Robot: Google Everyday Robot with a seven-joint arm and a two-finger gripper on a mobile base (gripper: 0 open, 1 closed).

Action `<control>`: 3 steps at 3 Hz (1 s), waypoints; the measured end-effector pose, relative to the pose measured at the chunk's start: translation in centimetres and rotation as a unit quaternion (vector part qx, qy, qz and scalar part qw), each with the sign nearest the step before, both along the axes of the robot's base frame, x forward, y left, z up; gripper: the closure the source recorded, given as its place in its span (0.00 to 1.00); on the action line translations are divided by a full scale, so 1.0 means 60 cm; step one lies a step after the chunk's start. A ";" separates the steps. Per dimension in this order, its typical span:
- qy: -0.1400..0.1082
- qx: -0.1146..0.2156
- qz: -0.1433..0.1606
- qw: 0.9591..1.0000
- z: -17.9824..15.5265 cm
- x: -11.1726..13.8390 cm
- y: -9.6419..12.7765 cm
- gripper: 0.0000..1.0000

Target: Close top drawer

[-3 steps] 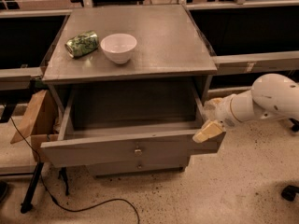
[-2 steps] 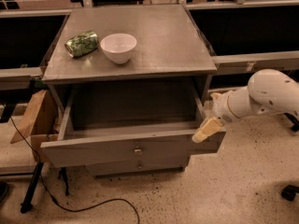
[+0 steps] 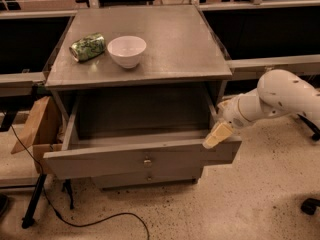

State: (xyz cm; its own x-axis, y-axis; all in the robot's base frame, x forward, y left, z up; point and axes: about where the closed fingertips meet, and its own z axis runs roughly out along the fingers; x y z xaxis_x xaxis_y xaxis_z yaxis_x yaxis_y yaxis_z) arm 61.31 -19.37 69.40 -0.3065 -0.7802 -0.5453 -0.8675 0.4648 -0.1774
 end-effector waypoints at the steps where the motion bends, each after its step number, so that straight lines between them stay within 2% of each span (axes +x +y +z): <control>1: 0.003 0.000 0.002 1.000 -0.004 0.010 0.003 0.42; 3: 0.003 0.000 0.002 1.000 0.002 0.006 0.004 0.87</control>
Offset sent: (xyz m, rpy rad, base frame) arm 0.0148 0.0022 0.0001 0.0005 0.0009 -0.0004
